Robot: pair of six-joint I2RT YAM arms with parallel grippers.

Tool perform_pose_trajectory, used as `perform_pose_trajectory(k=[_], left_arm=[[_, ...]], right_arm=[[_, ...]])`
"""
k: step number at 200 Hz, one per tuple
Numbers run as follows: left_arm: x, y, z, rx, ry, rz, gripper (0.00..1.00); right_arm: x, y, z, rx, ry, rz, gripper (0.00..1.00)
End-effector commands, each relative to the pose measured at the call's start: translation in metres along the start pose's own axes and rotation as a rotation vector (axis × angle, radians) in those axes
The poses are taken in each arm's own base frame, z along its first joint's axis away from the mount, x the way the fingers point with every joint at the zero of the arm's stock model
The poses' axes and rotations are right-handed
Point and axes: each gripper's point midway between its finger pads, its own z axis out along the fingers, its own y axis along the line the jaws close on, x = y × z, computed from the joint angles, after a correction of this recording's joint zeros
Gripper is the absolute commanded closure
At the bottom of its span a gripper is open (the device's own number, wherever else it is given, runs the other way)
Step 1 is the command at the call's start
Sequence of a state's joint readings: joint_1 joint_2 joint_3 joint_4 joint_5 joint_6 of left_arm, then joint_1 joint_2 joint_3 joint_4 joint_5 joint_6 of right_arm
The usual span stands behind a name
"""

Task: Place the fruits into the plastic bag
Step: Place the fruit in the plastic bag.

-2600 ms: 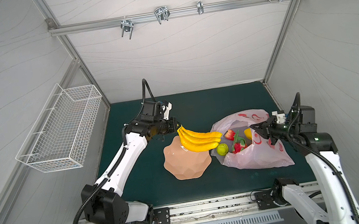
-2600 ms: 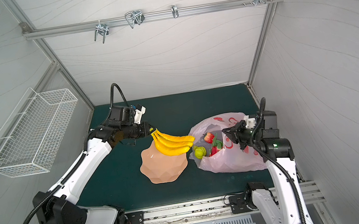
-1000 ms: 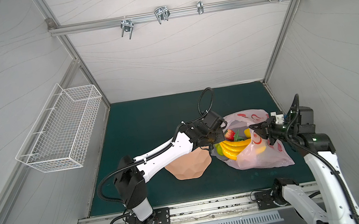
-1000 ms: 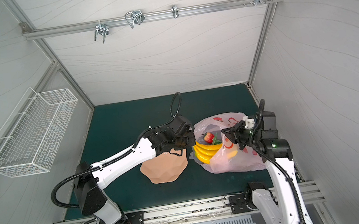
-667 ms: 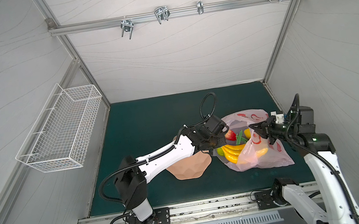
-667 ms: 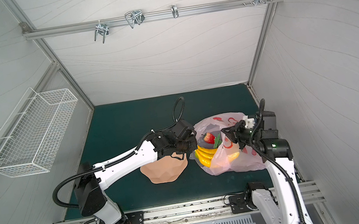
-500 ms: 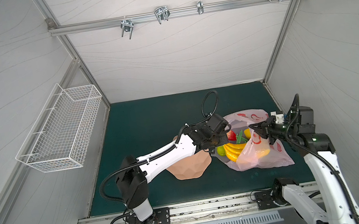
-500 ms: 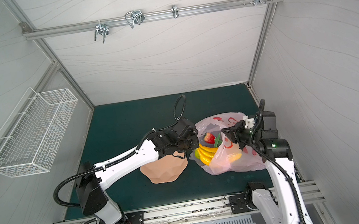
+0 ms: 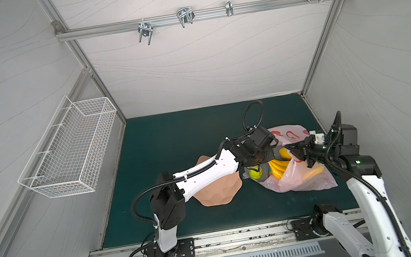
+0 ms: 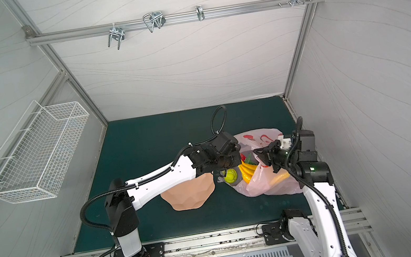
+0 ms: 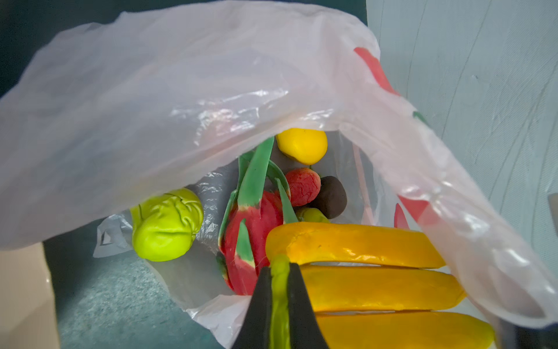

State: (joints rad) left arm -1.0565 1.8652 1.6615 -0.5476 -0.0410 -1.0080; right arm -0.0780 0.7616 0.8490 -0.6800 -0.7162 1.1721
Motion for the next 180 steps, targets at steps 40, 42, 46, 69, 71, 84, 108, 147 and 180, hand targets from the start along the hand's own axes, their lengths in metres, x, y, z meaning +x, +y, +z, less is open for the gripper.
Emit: perform_pose_trajectory(k=[40,42,46,69,71,84,108,147,180], left_arm=[[0.007,-0.025,-0.001,0.182,0.001,-0.061,0.79],[0.008,-0.026,-0.001,0.186,0.004,-0.059,0.77],[0.008,-0.026,-0.001,0.192,0.006,-0.058,0.75],[0.009,-0.029,-0.001,0.230,0.008,-0.075,0.64],[0.008,-0.030,-0.001,0.237,0.007,-0.077,0.62],[0.006,-0.033,-0.004,0.272,0.004,-0.087,0.51],[0.000,-0.043,-0.013,0.329,-0.013,-0.083,0.36],[-0.003,-0.040,-0.023,0.322,-0.013,-0.064,0.27],[-0.005,-0.025,-0.030,0.295,0.001,-0.058,0.22]], right_arm=[[0.003,0.007,-0.002,-0.038,0.005,-0.002,0.93],[0.003,0.007,-0.002,-0.039,0.005,-0.003,0.93],[0.003,0.008,-0.002,-0.040,0.006,-0.002,0.93],[0.004,0.008,-0.003,-0.045,0.006,0.000,0.93],[0.004,0.009,-0.003,-0.047,0.006,-0.002,0.93],[0.005,0.009,-0.004,-0.050,0.007,-0.002,0.93],[0.005,0.010,-0.006,-0.052,0.003,-0.003,0.90],[0.006,0.013,-0.008,-0.057,0.000,-0.007,0.88],[0.006,0.011,-0.010,-0.052,-0.003,-0.004,0.88]])
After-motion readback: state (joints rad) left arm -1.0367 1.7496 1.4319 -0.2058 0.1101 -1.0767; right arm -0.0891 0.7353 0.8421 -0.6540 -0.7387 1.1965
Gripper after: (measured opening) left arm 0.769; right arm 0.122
